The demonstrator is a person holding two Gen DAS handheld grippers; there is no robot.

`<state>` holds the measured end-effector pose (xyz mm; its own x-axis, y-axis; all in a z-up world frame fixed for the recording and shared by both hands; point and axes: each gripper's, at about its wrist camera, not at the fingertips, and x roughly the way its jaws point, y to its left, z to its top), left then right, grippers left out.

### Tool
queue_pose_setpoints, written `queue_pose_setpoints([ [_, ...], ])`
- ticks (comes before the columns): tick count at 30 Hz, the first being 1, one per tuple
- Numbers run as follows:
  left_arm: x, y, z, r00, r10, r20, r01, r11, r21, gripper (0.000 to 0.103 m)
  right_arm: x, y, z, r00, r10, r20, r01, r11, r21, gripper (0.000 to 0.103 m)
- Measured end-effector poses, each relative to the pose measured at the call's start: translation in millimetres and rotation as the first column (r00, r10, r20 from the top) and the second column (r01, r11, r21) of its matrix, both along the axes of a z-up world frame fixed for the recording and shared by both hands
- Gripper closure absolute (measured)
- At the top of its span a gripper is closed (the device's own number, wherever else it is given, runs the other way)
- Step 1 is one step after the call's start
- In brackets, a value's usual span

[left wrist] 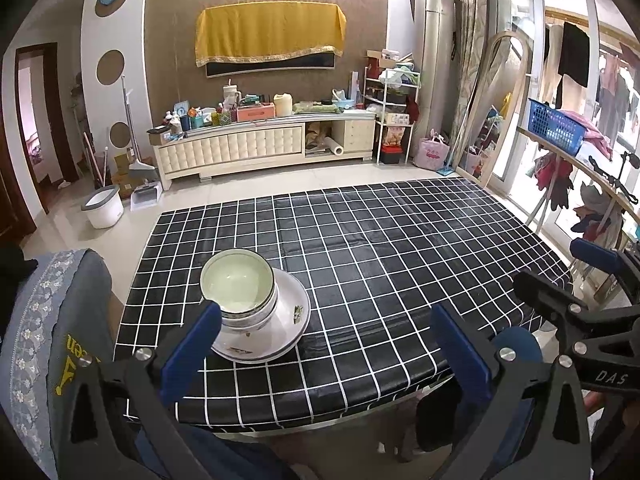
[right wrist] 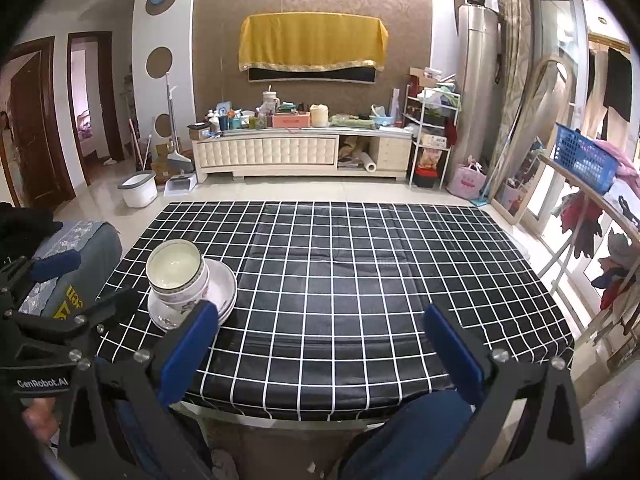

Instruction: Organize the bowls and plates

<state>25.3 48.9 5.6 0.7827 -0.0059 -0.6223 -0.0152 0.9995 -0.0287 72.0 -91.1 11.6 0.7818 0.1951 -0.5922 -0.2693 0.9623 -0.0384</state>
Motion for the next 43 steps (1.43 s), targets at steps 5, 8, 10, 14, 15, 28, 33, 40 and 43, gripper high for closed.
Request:
queue_pose_setpoints([
  [5, 1, -1, -2, 1.0, -0.018, -0.007, 0.018, 1.0, -0.003, 0.0, 2, 1, -4, 1.0, -0.018, -0.009, 0.018, 1.0, -0.017, 0.0],
  [8, 4, 1, -6, 0.999, -0.028, -0.016, 0.028, 0.999, -0.018, 0.0, 3, 2, -6, 0.999, -0.027, -0.017, 0.027, 0.999, -0.034, 0.0],
  [10, 6, 0, -7, 0.999, -0.033, -0.018, 0.033, 0.999, -0.021, 0.0, 3, 3, -7, 0.999, -0.032, -0.019, 0.031, 0.999, -0.04, 0.0],
  [14, 8, -1, -8, 0.999, -0.048, -0.023, 0.047, 0.999, -0.026, 0.0, 5, 3, -7, 0.999, -0.035, -0.019, 0.035, 0.998, -0.046, 0.0],
  [15, 9, -1, -9, 0.998, -0.051, -0.024, 0.05, 0.998, -0.03, 0.0, 5, 3, -6, 0.999, -0.037, -0.017, 0.036, 0.998, -0.048, 0.0],
  [28, 9, -5, -9, 0.999, -0.041, -0.02, 0.041, 0.999, -0.014, 0.0, 4, 0, -7, 0.999, -0.041, -0.02, 0.04, 0.998, -0.056, 0.0],
  [33, 9, -6, -10, 0.999, -0.041, -0.021, 0.04, 0.999, -0.016, 0.0, 4, -1, -8, 0.999, -0.042, -0.02, 0.041, 0.998, -0.057, 0.0],
  [40, 9, -6, -11, 0.999, -0.042, -0.015, 0.042, 0.999, -0.018, 0.0, 4, -1, -9, 0.999, -0.041, -0.019, 0.04, 0.998, -0.056, 0.0],
  [43, 8, -6, -12, 0.999, -0.049, -0.015, 0.049, 0.999, -0.02, 0.0, 4, -1, -9, 0.999, -0.041, -0.02, 0.04, 0.998, -0.056, 0.0],
])
